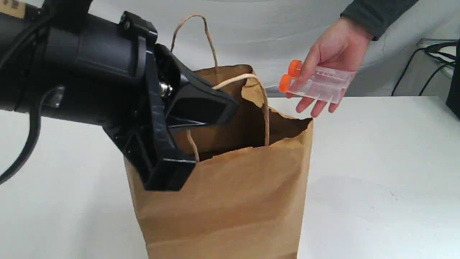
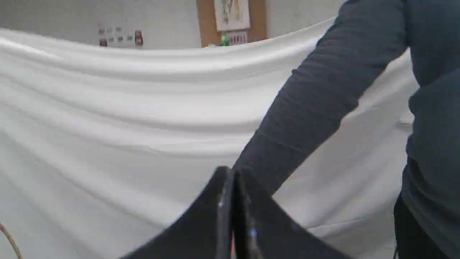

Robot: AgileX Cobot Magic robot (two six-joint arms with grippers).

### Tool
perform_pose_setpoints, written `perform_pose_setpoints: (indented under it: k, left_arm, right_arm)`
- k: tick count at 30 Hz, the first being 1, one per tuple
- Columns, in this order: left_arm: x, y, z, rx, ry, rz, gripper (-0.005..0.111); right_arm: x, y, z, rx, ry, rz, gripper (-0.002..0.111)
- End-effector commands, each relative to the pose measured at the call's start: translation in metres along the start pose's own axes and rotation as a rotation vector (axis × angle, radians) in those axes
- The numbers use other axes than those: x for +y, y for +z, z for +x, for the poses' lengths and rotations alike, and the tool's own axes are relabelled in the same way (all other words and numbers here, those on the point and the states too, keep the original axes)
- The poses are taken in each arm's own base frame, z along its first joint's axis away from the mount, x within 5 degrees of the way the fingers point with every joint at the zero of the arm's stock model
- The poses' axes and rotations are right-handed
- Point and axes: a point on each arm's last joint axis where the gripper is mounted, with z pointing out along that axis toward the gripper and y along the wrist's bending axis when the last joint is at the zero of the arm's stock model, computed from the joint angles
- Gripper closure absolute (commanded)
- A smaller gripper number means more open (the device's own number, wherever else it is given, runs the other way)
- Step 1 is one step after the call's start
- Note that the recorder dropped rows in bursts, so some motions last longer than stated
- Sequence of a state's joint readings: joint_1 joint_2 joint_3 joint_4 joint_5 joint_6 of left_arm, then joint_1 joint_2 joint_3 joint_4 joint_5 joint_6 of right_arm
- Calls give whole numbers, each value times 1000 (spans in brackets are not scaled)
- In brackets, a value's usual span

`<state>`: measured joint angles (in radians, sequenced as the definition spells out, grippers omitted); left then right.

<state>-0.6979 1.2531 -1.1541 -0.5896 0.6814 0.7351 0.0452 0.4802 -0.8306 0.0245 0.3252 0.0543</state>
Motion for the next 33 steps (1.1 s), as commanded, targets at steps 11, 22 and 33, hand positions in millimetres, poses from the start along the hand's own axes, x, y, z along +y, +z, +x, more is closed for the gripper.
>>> perform_pose_setpoints:
  k: [11, 22, 33]
  left_arm:
    - [-2, 5, 11, 23, -13, 1, 107]
    - [-1, 14, 31, 66, -60, -4, 107]
    - [1, 14, 28, 36, -66, -29, 107]
  right_arm:
    - [57, 158, -60, 620, -227, -515, 108]
    - [96, 268, 21, 825, -366, -696, 81]
    - [129, 320, 88, 800, -344, -687, 56]
